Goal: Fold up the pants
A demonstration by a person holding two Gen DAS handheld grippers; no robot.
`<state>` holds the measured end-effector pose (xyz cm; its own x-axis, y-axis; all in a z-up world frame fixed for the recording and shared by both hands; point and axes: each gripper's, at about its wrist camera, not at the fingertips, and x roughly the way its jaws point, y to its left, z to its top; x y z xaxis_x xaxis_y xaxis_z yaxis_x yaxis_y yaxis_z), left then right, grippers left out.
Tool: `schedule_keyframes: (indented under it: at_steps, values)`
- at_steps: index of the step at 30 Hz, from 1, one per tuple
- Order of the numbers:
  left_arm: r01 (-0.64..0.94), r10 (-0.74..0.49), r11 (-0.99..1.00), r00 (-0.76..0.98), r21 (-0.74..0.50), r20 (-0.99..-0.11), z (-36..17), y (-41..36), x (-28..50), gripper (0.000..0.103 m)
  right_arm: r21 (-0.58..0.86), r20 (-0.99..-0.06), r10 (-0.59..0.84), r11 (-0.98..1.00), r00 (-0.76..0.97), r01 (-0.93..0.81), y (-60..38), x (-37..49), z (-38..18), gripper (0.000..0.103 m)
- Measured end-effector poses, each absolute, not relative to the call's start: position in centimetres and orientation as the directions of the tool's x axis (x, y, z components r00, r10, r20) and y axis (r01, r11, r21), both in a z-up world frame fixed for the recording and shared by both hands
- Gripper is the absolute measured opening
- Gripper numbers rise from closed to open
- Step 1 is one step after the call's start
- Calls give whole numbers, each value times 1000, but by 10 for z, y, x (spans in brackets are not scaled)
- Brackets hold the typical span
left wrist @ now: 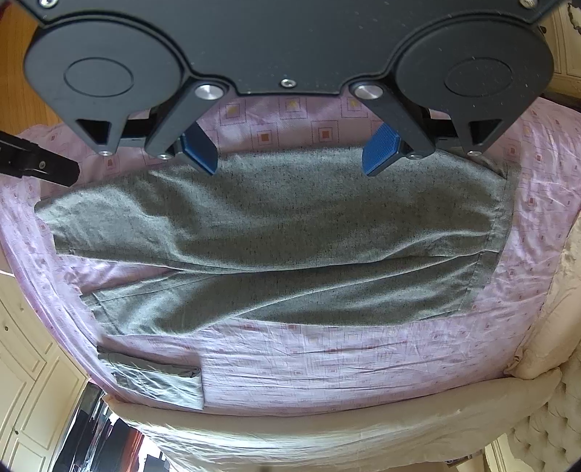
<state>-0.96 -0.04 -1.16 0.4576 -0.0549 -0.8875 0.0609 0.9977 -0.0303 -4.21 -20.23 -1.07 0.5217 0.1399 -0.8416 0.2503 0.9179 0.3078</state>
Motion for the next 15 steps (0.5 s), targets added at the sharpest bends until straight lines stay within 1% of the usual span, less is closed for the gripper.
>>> schedule_keyframes:
  at_steps: [10, 11, 12, 15]
  values:
    - [84, -54, 996, 442, -19, -895, -19, -11, 0, 86, 347, -824, 164, 903, 543, 253, -220, -33, -18, 23]
    - [83, -54, 996, 432, -20, -900, -23, -12, 2, 85, 354, -822, 168, 899, 544, 257, -225, -32, -21, 23]
    - [79, -51, 997, 422, -19, -905, -26, -14, 3, 82, 361, -820, 171, 895, 546, 262, -232, -31, -24, 23]
    - [61, -29, 998, 387, -6, -921, -40, -20, 9, 80, 365, -829, 163, 882, 534, 297, -258, -26, -38, 23]
